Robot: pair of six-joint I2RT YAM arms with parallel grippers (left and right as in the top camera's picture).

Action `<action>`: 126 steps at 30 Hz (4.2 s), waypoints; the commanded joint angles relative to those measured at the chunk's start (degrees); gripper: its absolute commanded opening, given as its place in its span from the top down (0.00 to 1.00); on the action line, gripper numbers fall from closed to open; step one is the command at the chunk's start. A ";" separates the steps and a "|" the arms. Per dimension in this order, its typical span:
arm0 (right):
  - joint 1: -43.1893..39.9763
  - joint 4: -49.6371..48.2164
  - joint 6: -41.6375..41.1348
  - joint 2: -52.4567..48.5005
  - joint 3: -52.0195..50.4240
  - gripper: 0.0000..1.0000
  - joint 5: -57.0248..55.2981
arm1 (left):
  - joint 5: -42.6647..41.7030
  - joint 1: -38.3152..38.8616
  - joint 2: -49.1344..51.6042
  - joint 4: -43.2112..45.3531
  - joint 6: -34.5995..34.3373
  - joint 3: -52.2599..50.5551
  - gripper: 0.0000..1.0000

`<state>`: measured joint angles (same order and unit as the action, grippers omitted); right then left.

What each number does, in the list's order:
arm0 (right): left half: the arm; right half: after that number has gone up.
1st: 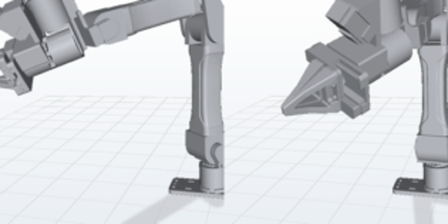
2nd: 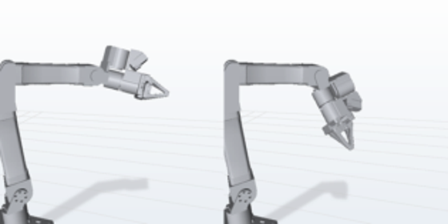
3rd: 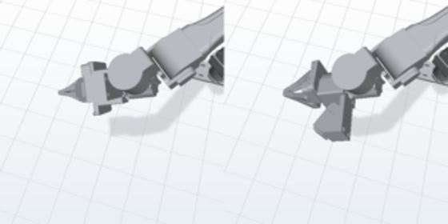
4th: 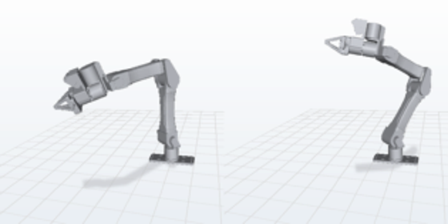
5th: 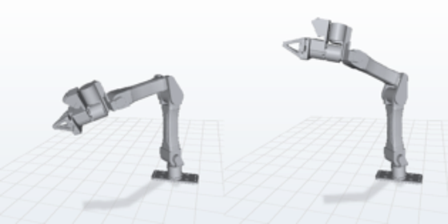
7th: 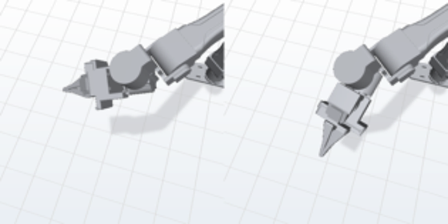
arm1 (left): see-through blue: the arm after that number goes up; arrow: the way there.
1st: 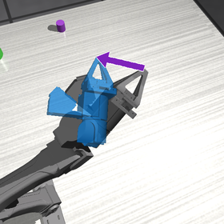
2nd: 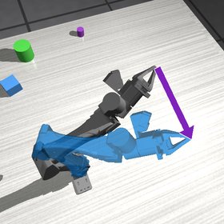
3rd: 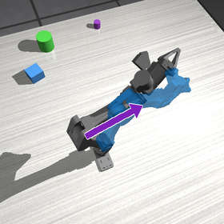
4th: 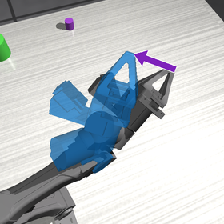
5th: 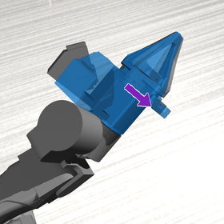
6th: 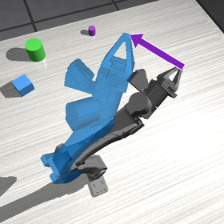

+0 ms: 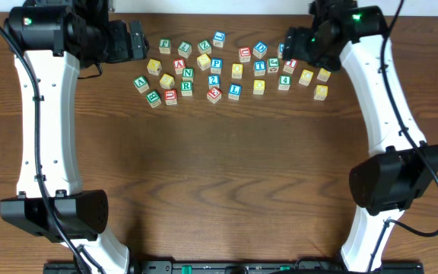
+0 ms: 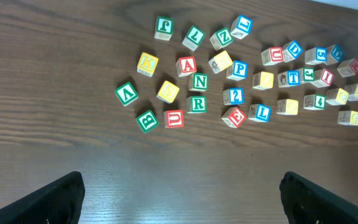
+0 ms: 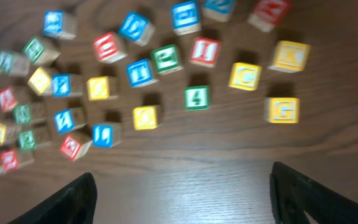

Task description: Spell out CORL

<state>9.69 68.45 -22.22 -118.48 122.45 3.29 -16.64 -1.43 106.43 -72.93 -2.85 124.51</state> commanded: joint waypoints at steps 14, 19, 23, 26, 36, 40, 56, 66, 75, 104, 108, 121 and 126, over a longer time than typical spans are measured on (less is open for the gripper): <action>-4.46 0.87 -6.58 -7.34 0.00 0.23 -4.70 | 6.78 0.00 0.74 -0.42 -0.50 -0.55 0.01; -4.46 0.07 -8.55 -9.94 0.00 0.32 -5.07 | 7.28 -0.04 0.74 -0.57 -0.48 -0.55 0.02; -4.48 -2.69 -8.61 -12.94 0.00 0.44 -5.09 | 7.26 -0.04 0.74 -0.55 -0.46 -0.55 0.02; -4.46 -6.58 -8.00 -15.72 0.00 0.46 -5.09 | 7.26 -0.04 0.74 -0.50 -0.46 -0.55 0.02; -4.81 -14.86 -0.50 -20.98 0.00 0.44 -6.21 | 7.28 -0.04 0.74 -0.31 -0.46 -0.55 0.02; -4.83 -15.02 -0.09 -21.79 -0.02 0.45 -6.38 | 7.28 -0.04 0.74 -0.33 -0.44 -0.55 0.02; -4.72 -15.39 6.60 -24.68 -0.02 0.58 -6.36 | 7.28 -0.04 0.74 -0.35 -0.46 -0.55 0.02; -4.72 -15.87 6.43 -24.70 -0.20 0.64 -6.38 | 7.26 -0.04 0.74 -0.35 -0.46 -0.55 0.02; -4.92 -17.77 8.85 -24.83 -3.48 0.65 -6.64 | 7.28 -0.04 0.74 -0.35 -0.46 -0.55 0.02; 3.43 -3.26 11.04 -4.74 -3.21 0.93 8.94 | 7.26 -0.04 0.74 -0.35 -0.46 -0.55 0.02; 11.13 1.44 8.98 -6.08 -4.09 0.96 9.92 | 7.26 -0.04 0.74 -0.35 -0.46 -0.55 0.02; 28.52 -11.61 -6.78 -9.16 -18.08 0.97 -1.07 | 7.26 -0.04 0.74 -0.35 -0.46 -0.55 0.02; 32.46 -14.71 -16.94 -9.16 -19.78 0.93 -12.24 | 7.26 -0.04 0.74 -0.35 -0.46 -0.55 0.02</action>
<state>40.34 54.59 -31.16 -127.61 103.50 -0.91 -10.13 -1.43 106.45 -73.12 -3.01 124.46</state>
